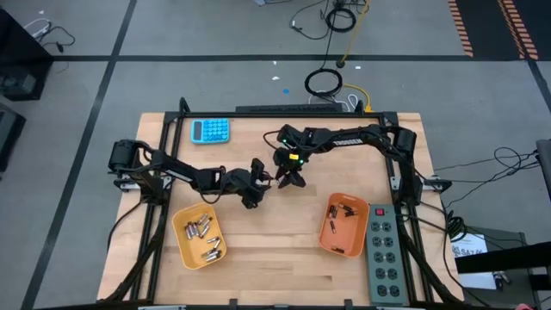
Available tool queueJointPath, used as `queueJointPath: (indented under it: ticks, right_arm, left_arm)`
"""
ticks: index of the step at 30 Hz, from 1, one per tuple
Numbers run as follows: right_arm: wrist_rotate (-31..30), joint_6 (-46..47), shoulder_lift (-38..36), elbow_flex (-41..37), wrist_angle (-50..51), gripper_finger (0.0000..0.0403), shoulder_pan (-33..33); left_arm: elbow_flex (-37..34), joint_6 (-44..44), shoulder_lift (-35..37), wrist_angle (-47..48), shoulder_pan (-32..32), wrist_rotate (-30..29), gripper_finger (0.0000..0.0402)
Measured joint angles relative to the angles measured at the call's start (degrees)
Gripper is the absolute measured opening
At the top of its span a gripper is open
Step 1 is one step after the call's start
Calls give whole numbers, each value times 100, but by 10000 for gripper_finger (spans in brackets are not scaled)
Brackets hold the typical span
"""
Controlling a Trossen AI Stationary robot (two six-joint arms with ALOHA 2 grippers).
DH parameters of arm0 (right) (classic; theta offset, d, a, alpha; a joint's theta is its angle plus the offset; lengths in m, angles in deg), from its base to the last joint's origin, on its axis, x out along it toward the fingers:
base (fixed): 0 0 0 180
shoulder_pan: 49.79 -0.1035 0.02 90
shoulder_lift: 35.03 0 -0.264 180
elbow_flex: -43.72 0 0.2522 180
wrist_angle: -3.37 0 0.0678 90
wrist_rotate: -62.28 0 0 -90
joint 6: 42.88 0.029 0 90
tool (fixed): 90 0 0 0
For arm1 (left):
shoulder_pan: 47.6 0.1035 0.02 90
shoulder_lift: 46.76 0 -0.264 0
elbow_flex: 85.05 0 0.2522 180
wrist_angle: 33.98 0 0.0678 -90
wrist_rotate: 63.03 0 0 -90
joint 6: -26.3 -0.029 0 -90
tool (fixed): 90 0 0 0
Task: Sort batteries
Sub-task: Put the silver battery into the yellow bin
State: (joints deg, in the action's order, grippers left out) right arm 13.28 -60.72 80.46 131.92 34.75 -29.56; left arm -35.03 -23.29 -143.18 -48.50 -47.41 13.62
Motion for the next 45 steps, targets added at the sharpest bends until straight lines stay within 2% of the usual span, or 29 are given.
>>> queueJointPath:
  ticks: [9, 19, 26, 33, 36, 40, 45]
  right_arm:
    - [715, 468, -4, 2, -354, 164, -19]
    - [1052, 692, -58, 7, -568, 164, -46]
    - [1028, 677, -422, 6, -501, 163, -84]
    - [999, 605, -439, 7, -206, 163, -134]
    - [1001, 631, -439, 7, -250, 163, -185]
    - [1007, 631, -439, 7, -248, 163, -227]
    - [955, 872, -439, 7, -249, 164, -289]
  left_arm:
    - [0, -372, 0, -435, -88, 367, 173]
    - [2, -327, 2, -794, -86, 875, 167]
    - [9, -218, 7, -975, -78, 863, 142]
    - [50, -300, 4, -1013, -83, 863, 121]
    - [50, -347, 4, -1045, -81, 864, 100]
    - [50, -379, 2, -1056, -83, 847, 44]
    - [50, -376, 0, -1032, -92, 826, 37]
